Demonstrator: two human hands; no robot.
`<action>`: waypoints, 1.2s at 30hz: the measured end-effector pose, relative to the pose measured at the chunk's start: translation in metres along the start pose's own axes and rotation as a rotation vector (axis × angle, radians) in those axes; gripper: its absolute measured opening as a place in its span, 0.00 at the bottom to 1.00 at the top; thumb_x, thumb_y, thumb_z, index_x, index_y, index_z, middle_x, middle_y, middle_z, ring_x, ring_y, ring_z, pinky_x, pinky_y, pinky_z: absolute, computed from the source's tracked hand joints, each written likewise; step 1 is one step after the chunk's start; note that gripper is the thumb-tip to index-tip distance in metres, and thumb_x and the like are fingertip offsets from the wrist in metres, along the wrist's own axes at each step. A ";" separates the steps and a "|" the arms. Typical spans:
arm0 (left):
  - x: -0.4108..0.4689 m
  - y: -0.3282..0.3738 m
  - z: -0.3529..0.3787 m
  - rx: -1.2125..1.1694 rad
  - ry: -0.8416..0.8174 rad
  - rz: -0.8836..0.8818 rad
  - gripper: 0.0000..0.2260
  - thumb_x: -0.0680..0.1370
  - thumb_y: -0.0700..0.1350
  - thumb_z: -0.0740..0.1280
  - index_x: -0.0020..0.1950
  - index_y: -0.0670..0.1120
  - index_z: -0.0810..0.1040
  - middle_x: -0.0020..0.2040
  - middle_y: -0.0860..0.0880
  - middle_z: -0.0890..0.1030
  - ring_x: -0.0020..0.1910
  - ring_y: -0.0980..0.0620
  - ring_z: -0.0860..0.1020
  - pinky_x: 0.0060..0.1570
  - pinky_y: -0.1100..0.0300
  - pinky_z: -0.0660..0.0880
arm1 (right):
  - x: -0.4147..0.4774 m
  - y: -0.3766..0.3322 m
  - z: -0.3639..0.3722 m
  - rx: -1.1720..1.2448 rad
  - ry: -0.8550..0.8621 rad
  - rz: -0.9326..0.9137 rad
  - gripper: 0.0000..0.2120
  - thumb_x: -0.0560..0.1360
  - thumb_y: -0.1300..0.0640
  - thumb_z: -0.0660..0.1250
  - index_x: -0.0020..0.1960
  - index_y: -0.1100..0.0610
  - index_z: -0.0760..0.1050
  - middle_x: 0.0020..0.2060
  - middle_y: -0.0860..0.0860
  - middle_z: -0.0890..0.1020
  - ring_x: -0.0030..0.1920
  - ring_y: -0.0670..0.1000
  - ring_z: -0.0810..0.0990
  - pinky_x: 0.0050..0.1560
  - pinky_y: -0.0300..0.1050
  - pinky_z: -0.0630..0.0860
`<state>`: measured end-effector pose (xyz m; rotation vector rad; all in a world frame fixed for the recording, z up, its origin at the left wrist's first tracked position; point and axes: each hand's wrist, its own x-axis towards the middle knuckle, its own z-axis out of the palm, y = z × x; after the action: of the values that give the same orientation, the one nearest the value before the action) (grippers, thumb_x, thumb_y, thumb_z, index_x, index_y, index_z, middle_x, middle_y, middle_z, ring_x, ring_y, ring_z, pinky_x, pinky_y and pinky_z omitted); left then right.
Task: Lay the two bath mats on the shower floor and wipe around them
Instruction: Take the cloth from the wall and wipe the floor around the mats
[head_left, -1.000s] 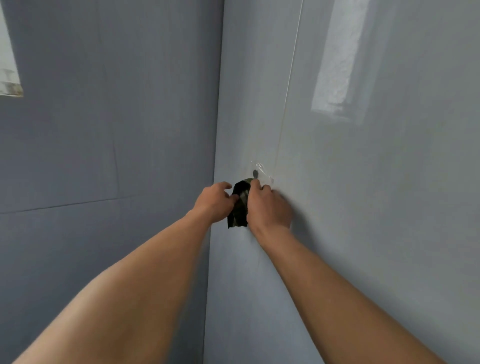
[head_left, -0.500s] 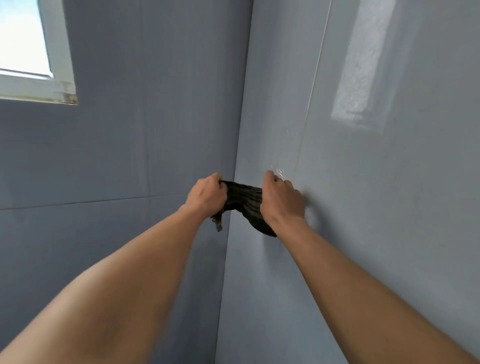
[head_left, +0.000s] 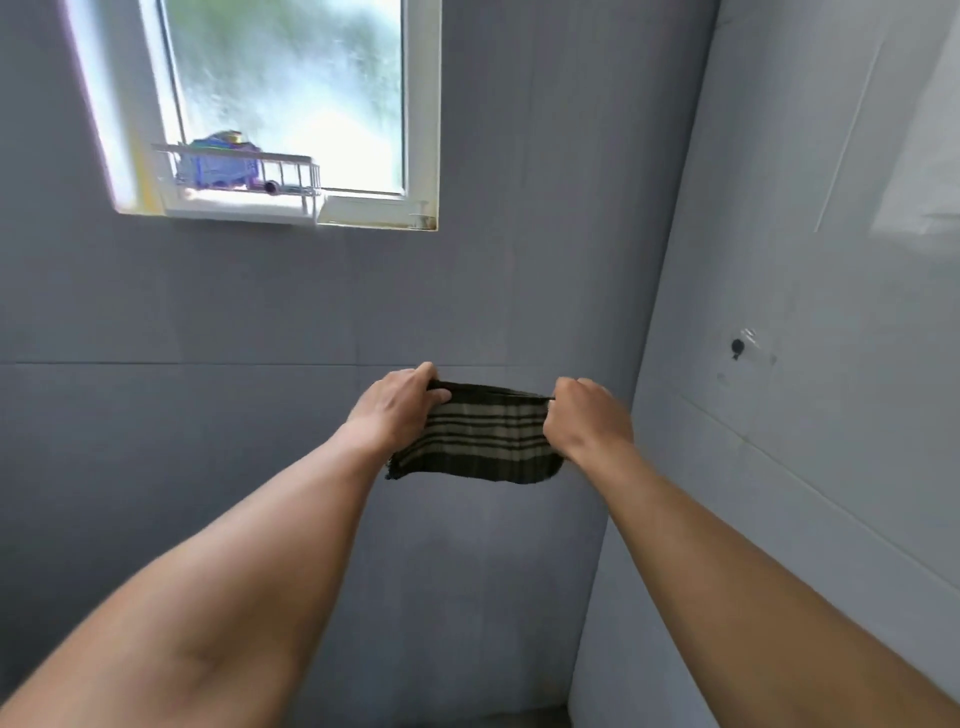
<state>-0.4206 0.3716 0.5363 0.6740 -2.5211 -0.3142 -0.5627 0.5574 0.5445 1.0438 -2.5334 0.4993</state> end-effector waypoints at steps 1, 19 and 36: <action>-0.014 -0.016 -0.008 0.014 -0.004 -0.009 0.11 0.83 0.52 0.60 0.50 0.45 0.70 0.48 0.46 0.78 0.46 0.42 0.75 0.47 0.48 0.73 | -0.006 -0.013 0.006 0.025 -0.015 -0.016 0.06 0.79 0.60 0.58 0.43 0.56 0.69 0.47 0.54 0.78 0.50 0.59 0.76 0.46 0.50 0.72; -0.151 -0.269 0.012 0.184 -0.102 -0.339 0.06 0.79 0.42 0.57 0.50 0.46 0.73 0.49 0.47 0.77 0.50 0.42 0.77 0.50 0.49 0.74 | -0.070 -0.212 0.200 0.192 -0.292 -0.143 0.09 0.74 0.63 0.59 0.53 0.56 0.72 0.51 0.54 0.81 0.54 0.60 0.78 0.50 0.51 0.76; -0.211 -0.509 0.218 -0.041 -0.244 -0.586 0.04 0.80 0.48 0.65 0.52 0.51 0.78 0.51 0.45 0.84 0.50 0.41 0.80 0.44 0.52 0.75 | -0.107 -0.271 0.519 0.218 -0.654 -0.136 0.06 0.81 0.55 0.59 0.52 0.55 0.74 0.49 0.53 0.79 0.50 0.58 0.78 0.43 0.47 0.71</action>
<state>-0.1739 0.0680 0.0918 1.4295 -2.4751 -0.6830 -0.3926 0.2092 0.0924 1.6737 -2.9682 0.4560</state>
